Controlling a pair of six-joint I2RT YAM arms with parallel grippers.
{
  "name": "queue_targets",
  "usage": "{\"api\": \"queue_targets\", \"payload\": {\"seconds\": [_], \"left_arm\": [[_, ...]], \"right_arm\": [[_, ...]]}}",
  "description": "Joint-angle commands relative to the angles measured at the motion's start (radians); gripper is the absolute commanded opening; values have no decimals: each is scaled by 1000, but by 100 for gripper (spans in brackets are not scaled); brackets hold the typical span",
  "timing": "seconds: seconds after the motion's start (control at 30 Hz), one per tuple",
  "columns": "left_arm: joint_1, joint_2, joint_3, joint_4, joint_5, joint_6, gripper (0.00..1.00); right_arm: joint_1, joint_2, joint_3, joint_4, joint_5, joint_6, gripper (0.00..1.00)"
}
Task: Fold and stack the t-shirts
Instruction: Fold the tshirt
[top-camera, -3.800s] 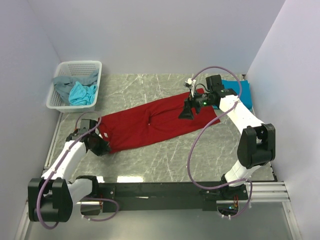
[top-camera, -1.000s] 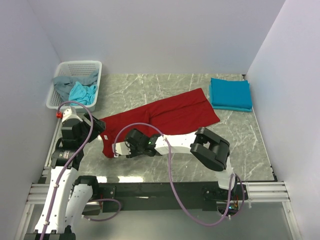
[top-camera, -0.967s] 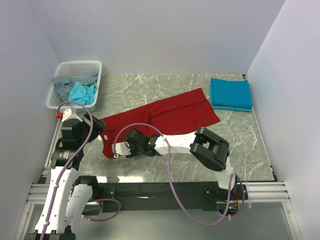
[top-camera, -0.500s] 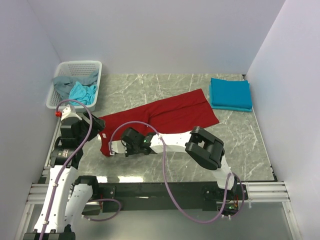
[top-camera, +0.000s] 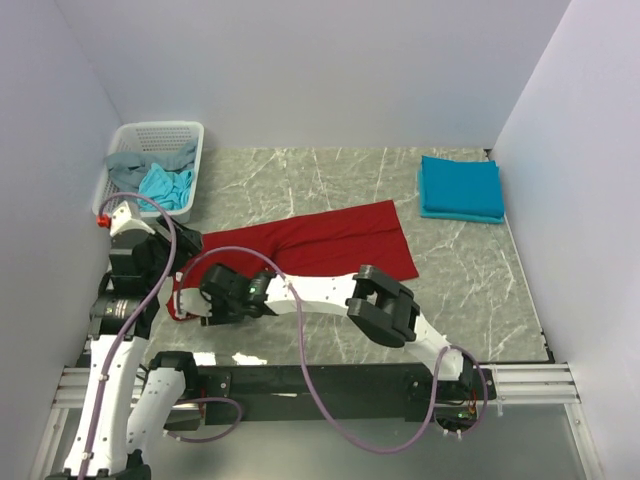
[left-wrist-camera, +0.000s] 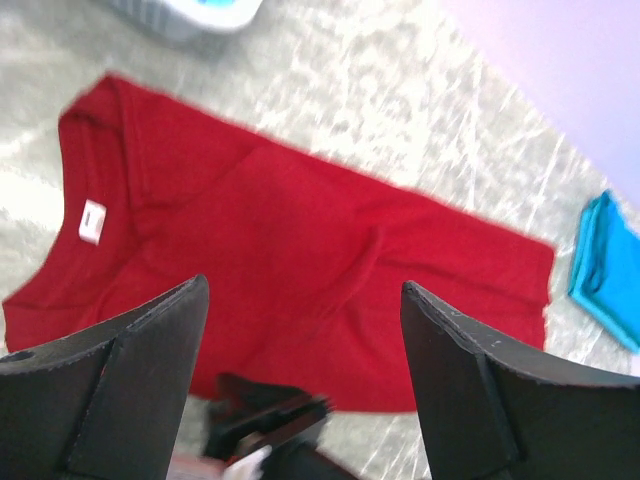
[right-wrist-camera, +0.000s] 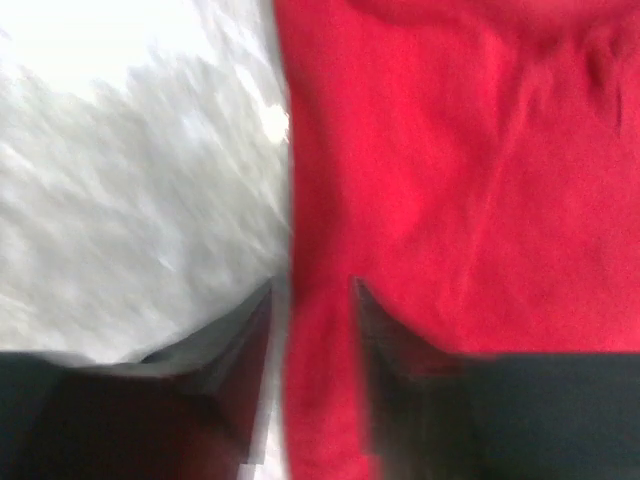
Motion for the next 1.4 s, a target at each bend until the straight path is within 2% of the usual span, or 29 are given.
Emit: {"api": "queue_targets", "payload": {"seconds": [0.0, 0.03, 0.1, 0.13, 0.17, 0.27, 0.47, 0.53, 0.67, 0.77, 1.0, 1.07, 1.2, 1.37], "left_arm": [[3, -33, 90, -19, -55, 46, 83], [3, -48, 107, -31, -70, 52, 83], [1, -60, 127, -46, -83, 67, 83], [3, -60, 141, -52, -92, 70, 83], [3, -60, 144, -56, -92, 73, 83], [3, -62, 141, -27, -61, 72, 83], [3, -59, 101, 21, 11, 58, 83], [1, -59, 84, 32, 37, 58, 83], [1, -53, 66, 43, 59, 55, 83], [3, -48, 64, 46, 74, 53, 82], [1, -47, 49, 47, 82, 53, 82], [1, -42, 43, 50, 82, 52, 82], [3, -33, 43, 56, 85, 50, 83], [3, -24, 49, 61, 86, 55, 83]], "right_arm": [[-6, 0, 109, -62, -65, 78, 52], [-18, -17, 102, -63, -102, 84, 68], [-73, -109, 45, -54, -153, 79, 80], [-95, -142, 22, -48, -206, 79, 90], [-126, -201, 4, -45, -243, 79, 93], [-256, -223, 34, -92, -375, 114, 95], [-508, -97, 149, -188, -500, 239, 95], [-552, -25, 198, -221, -507, 295, 95], [-652, 131, 429, -327, -543, 386, 93], [-692, 228, 539, -369, -535, 456, 91], [-715, 307, 574, -378, -527, 483, 90], [-713, 323, 571, -392, -561, 474, 85], [-713, 350, 571, -430, -630, 455, 57], [-718, 347, 547, -444, -613, 429, 44]]}}
